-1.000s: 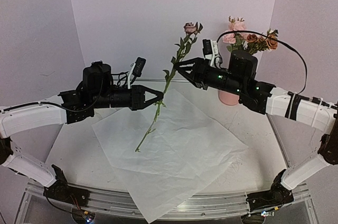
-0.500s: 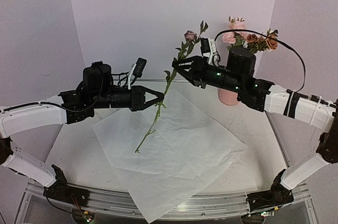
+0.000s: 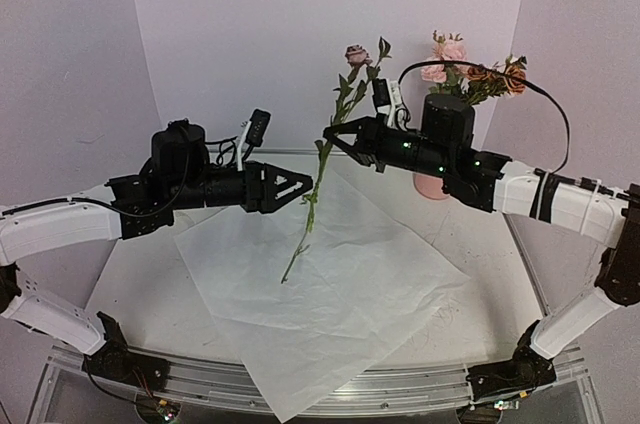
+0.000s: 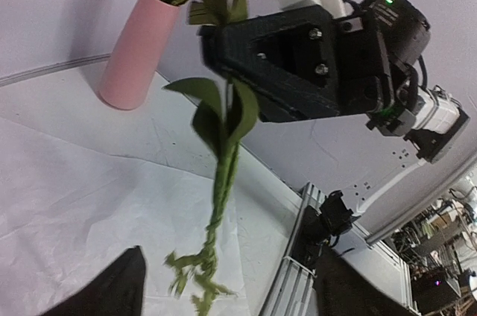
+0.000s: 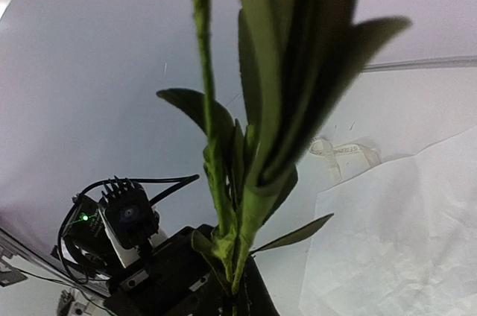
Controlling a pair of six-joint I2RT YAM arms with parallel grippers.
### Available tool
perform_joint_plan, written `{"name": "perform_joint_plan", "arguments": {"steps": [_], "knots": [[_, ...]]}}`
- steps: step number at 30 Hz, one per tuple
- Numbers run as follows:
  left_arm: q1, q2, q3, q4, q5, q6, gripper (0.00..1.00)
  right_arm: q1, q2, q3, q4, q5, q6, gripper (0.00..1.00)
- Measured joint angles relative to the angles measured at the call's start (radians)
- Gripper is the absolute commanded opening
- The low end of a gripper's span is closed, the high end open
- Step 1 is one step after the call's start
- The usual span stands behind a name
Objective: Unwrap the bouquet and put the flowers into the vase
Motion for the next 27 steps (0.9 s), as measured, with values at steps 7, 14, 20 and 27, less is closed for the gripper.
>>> {"name": "perform_joint_plan", "arguments": {"steps": [7,14,20,27], "knots": [[0.0,-0.028,-0.062,-0.005,-0.163,-0.003,0.9,0.0,-0.127,0.001,-0.174,0.142,-0.355,0.0],[0.0,-0.027,-0.065,-0.004,-0.214,0.001,0.89,0.001,-0.255,0.088,-0.303,0.486,-0.87,0.0],[0.0,-0.005,-0.065,-0.003,-0.218,0.002,0.87,0.0,-0.216,0.254,-0.242,0.789,-1.239,0.0],[0.0,0.013,-0.065,-0.004,-0.217,0.001,0.87,-0.05,-0.027,0.469,-0.148,0.922,-1.469,0.0]]}}
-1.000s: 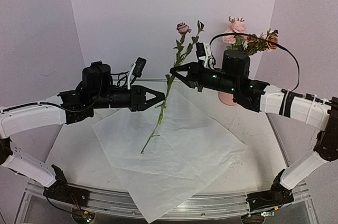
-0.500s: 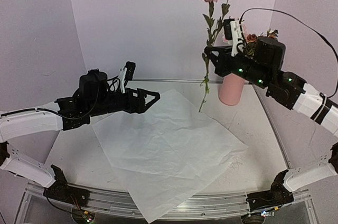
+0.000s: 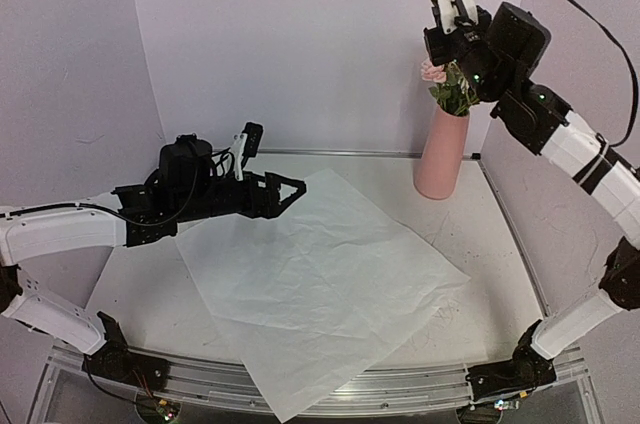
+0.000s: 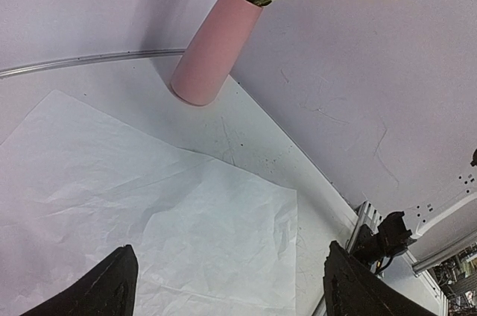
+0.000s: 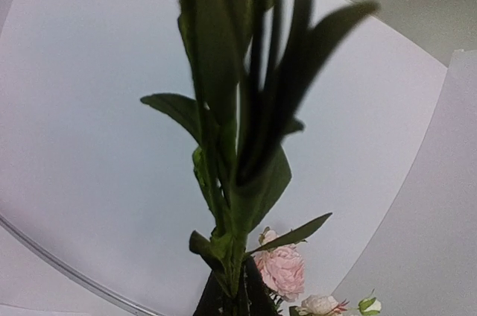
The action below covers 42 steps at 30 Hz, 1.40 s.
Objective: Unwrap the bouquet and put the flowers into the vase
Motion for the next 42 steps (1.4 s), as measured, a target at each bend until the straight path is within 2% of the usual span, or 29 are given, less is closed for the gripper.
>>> {"name": "perform_joint_plan", "arguments": {"steps": [8,14,20,26,32,42], "knots": [[0.0,0.0,0.0,0.0,0.0,0.0,0.87,-0.117,0.163,0.144,0.012,-0.007,-0.001,0.0],[0.0,0.0,0.0,0.0,0.0,0.0,0.87,-0.141,0.212,0.189,0.017,-0.024,0.051,0.0],[0.0,0.012,0.005,0.001,0.0,0.001,0.87,-0.14,0.207,0.187,-0.028,-0.02,0.151,0.0],[0.0,0.04,0.013,0.0,0.0,0.006,0.87,-0.141,0.11,0.085,-0.067,0.004,0.21,0.0],[0.0,0.084,0.045,0.0,0.016,0.011,0.86,-0.141,0.045,0.063,-0.059,-0.025,0.187,0.0],[0.0,0.119,0.065,0.001,0.035,0.011,0.86,-0.141,0.056,0.136,-0.051,-0.079,0.128,0.0]]}}
